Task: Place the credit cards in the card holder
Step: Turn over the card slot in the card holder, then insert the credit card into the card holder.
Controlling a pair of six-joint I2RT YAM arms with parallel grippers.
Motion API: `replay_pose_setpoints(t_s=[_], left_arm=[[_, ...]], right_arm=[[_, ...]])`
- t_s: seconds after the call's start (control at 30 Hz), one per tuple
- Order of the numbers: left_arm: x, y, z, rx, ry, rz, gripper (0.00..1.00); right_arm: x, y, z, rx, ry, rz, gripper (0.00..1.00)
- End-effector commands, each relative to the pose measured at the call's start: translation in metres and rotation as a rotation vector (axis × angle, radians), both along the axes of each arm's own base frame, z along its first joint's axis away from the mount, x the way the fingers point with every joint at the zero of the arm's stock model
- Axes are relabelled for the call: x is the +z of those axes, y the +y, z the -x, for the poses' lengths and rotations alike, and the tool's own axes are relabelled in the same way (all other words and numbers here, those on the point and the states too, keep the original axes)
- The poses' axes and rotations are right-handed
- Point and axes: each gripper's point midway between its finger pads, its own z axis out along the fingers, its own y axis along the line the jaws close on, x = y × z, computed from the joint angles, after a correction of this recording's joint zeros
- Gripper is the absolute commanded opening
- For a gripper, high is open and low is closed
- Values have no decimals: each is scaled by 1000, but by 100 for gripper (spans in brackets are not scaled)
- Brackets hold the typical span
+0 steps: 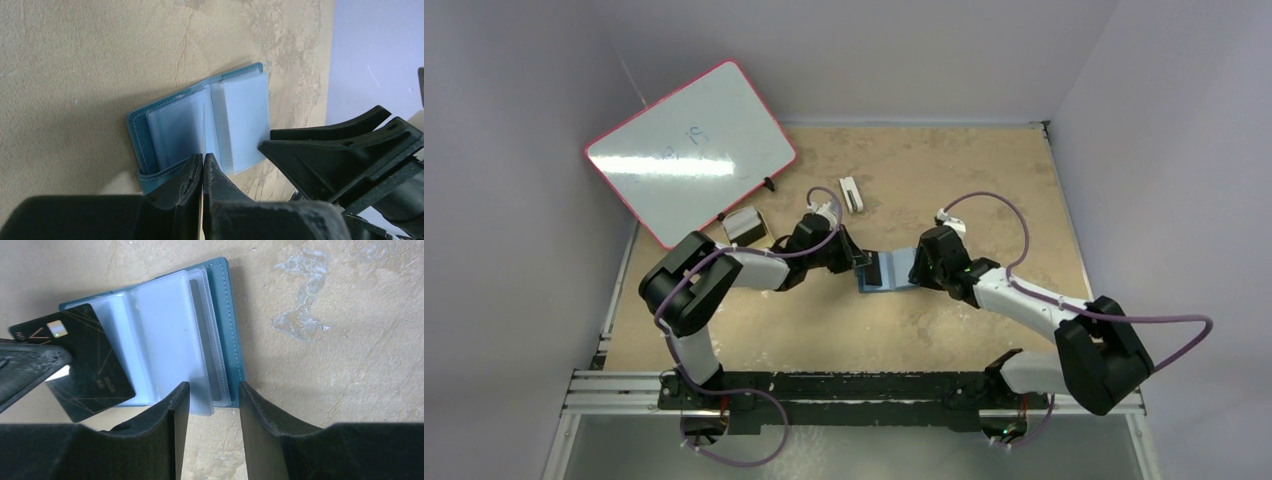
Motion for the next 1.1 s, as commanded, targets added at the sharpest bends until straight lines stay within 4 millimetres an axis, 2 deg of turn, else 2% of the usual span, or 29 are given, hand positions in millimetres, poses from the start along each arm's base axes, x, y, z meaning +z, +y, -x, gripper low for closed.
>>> replay_pose_setpoints(t_s=[0.0,0.23,0.3,0.6,0.77,0.9,1.07], left_arm=[[20,-8,-12,-14,-75,22,0],[53,-26,-11,-33,-100,199,0],[55,-27,-10,-41,-92,215,0],[31,-30,-4,-97,-41,142,0],[28,-36,-4,-162,-47,118,0],[34,-39,-8,-173,-74,111,0],[26,-36,-14,-211,-95,27,0]], right_arm=[[10,2,-17,0,-54,-1,43],[-10,12,-5,37,-7,-67,36],[-14,17,1,50,8,-100,34],[-16,13,13,31,15,-132,32],[-18,14,19,53,32,-135,32],[-19,15,19,58,33,-139,32],[-24,13,21,56,43,-128,31]])
